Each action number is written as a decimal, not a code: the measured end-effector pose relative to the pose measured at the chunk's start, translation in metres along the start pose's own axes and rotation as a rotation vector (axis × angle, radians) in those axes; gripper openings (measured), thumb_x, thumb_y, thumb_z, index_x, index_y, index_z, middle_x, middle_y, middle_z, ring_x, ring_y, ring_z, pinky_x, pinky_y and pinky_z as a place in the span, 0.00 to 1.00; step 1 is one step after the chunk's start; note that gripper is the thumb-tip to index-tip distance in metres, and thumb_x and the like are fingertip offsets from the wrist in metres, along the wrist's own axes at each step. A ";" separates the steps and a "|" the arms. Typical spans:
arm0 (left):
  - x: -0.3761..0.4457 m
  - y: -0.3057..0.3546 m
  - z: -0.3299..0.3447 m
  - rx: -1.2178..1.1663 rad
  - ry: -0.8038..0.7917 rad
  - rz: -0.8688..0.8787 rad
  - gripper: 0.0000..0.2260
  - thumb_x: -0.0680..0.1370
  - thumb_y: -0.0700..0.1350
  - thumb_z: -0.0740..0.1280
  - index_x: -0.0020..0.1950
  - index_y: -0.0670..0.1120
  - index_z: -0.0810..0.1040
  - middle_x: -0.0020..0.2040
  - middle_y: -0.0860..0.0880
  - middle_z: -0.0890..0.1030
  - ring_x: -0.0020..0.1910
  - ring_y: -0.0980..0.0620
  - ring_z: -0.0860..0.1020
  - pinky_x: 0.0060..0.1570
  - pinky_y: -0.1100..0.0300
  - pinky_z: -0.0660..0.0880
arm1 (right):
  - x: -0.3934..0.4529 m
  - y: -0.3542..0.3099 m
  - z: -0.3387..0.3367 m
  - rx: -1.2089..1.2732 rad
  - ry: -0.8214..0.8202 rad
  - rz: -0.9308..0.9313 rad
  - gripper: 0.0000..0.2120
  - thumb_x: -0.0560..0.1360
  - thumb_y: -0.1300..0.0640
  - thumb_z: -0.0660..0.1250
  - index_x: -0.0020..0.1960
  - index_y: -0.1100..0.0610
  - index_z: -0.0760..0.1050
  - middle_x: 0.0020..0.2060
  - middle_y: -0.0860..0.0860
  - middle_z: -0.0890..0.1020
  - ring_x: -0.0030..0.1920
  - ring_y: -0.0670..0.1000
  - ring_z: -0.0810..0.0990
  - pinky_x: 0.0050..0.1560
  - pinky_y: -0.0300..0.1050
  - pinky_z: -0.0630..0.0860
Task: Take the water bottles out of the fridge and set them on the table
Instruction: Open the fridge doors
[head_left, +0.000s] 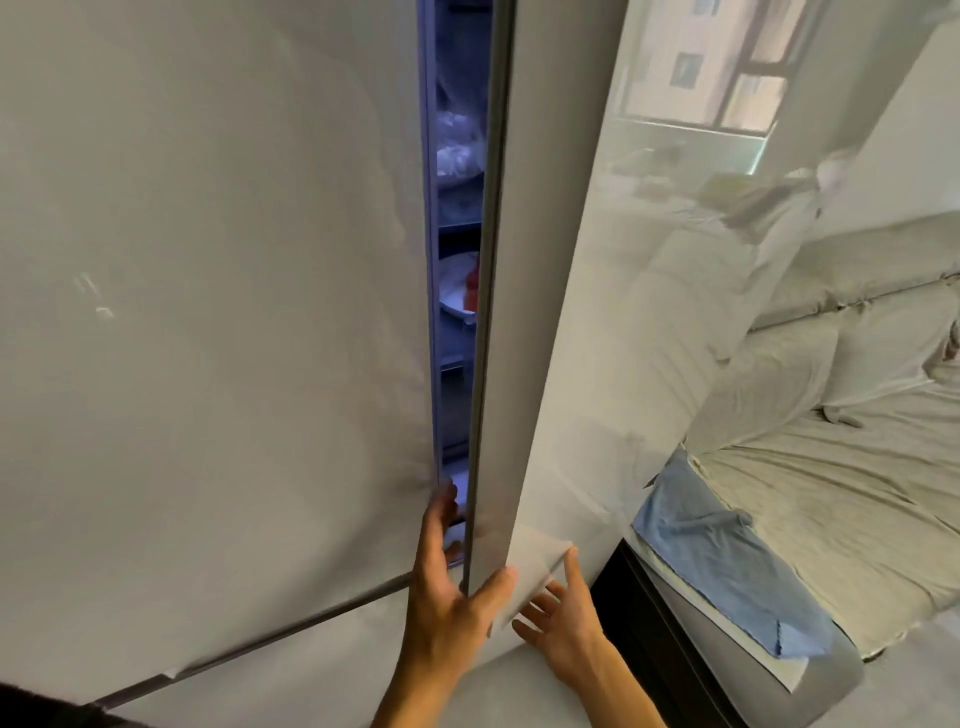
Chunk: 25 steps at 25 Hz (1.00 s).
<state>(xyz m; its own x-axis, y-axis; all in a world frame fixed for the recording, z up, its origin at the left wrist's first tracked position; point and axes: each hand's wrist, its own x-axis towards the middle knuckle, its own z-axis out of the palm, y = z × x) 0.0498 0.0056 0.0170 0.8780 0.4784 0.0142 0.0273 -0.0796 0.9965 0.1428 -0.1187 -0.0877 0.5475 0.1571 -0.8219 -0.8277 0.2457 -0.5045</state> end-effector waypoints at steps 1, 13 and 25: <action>-0.008 0.003 0.005 0.016 -0.034 0.010 0.39 0.64 0.53 0.74 0.69 0.72 0.58 0.66 0.64 0.72 0.64 0.59 0.73 0.60 0.58 0.74 | -0.016 -0.002 -0.007 -0.050 0.030 -0.019 0.41 0.72 0.30 0.62 0.71 0.59 0.67 0.62 0.60 0.77 0.55 0.61 0.78 0.49 0.55 0.78; -0.148 0.033 0.141 0.103 -0.076 0.085 0.30 0.62 0.64 0.69 0.63 0.67 0.66 0.60 0.67 0.75 0.59 0.64 0.74 0.53 0.68 0.72 | -0.297 -0.070 -0.113 -0.536 -0.058 -1.359 0.33 0.67 0.33 0.69 0.68 0.31 0.59 0.65 0.35 0.72 0.63 0.38 0.73 0.55 0.36 0.73; -0.149 0.138 0.214 0.193 0.026 0.390 0.30 0.73 0.39 0.69 0.64 0.68 0.64 0.65 0.57 0.73 0.61 0.61 0.73 0.59 0.59 0.74 | -0.305 -0.149 -0.242 -0.379 0.497 -1.570 0.40 0.67 0.53 0.79 0.71 0.44 0.60 0.66 0.41 0.67 0.67 0.48 0.69 0.68 0.56 0.69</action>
<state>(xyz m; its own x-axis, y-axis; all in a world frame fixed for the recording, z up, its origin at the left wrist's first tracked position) 0.0252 -0.2634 0.1343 0.8281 0.4013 0.3913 -0.2136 -0.4195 0.8823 0.0697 -0.4353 0.1742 0.7836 -0.3109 0.5379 0.4178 -0.3772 -0.8266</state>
